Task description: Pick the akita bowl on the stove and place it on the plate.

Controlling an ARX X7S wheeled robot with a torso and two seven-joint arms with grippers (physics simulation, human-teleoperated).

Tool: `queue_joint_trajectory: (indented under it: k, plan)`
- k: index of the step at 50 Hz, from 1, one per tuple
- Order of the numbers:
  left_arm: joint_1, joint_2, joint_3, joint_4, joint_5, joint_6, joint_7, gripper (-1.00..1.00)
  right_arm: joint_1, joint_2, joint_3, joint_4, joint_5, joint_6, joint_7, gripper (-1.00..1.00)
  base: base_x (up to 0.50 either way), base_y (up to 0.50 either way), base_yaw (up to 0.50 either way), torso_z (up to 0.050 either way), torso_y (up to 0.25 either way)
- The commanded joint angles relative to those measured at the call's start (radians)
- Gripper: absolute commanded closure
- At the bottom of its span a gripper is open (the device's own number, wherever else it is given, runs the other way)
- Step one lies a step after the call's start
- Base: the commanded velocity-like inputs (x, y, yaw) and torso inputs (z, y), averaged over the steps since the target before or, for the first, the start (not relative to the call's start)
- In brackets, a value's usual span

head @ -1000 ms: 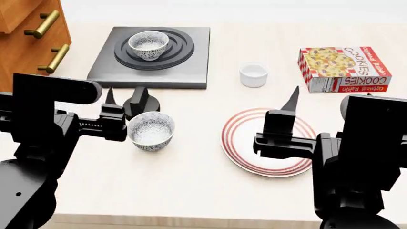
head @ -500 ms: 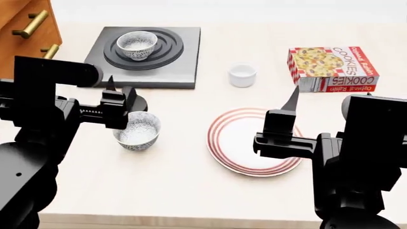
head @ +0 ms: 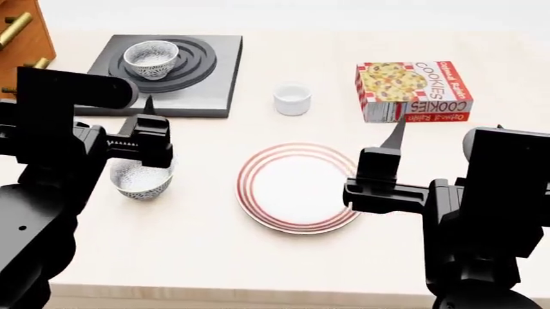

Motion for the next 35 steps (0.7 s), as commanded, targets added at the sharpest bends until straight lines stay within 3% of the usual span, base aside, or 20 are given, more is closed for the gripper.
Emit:
queue_joint_trajectory:
  k: [1,13,35]
  plan:
    - [-0.008,0.011,-0.018,-0.008,0.001,-0.007,0.018,-1.0,-0.005,-0.016,0.022,-0.001,-0.013,-0.003,-0.017,-1.0,-0.02,-0.22,0.0,0.0,0.0]
    - [-0.009,0.004,-0.013,-0.007,-0.01,-0.006,0.012,-1.0,-0.01,-0.013,0.023,0.009,-0.01,-0.018,-0.013,-1.0,-0.02,-0.2,0.0,0.0,0.0]
    - [-0.007,-0.008,-0.002,-0.004,-0.026,-0.003,0.0,-1.0,-0.01,-0.01,0.023,0.005,0.005,-0.02,-0.005,-1.0,0.01,0.0,0.0,0.0,0.0]
